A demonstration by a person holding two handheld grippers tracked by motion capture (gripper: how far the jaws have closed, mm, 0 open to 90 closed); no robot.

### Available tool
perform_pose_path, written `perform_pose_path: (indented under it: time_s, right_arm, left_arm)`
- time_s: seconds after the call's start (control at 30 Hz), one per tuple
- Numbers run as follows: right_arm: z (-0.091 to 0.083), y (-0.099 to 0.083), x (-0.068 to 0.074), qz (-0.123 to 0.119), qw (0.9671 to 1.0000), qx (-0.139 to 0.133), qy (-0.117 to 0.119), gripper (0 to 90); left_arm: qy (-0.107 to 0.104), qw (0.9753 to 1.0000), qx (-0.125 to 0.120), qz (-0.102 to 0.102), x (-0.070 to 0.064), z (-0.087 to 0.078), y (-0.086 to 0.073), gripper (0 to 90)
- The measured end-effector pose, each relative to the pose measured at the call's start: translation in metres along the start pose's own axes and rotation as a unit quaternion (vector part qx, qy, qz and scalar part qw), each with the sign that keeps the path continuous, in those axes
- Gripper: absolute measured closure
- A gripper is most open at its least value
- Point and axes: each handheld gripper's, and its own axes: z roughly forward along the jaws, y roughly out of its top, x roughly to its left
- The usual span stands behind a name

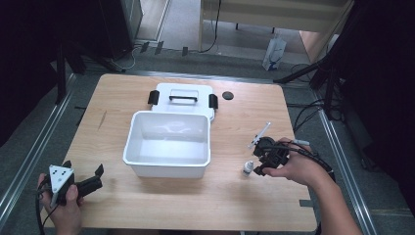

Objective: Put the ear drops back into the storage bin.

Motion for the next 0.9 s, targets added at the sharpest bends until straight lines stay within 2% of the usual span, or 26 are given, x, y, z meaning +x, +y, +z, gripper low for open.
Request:
perform_pose_path:
  time_s: [0.1, 0.37, 0.57, 0.8, 0.9]
  right_arm:
    - [0.0, 0.006, -0.001, 0.012, 0.9999, -0.001, 0.002, 59.0]
    - [0.011, 0.022, 0.002, 0.013, 0.9996, 0.024, 0.006, 64.7]
    - [0.017, 0.028, -0.001, 0.023, 0.9995, 0.023, 0.002, 67.0]
    - [0.025, 0.03, -0.001, 0.025, 0.9989, 0.04, 0.004, 71.1]
    - [0.026, 0.029, -0.001, 0.03, 0.9988, 0.038, 0.005, 71.6]
  left_arm:
    - [0.0, 1.0, 0.0, 0.0, 0.0, 0.0, 0.0, 0.5]
    - [0.0, 1.0, 0.0, -0.001, 0.0, 0.0, 0.0, 0.5]
    - [-0.001, 1.0, -0.001, -0.001, 0.0, 0.001, 0.0, 0.5]
    - [-0.002, 1.0, -0.001, -0.002, 0.0, 0.001, 0.0, 0.5]
    - [-0.001, 1.0, -0.001, -0.002, 0.0, 0.001, 0.0, 0.5]
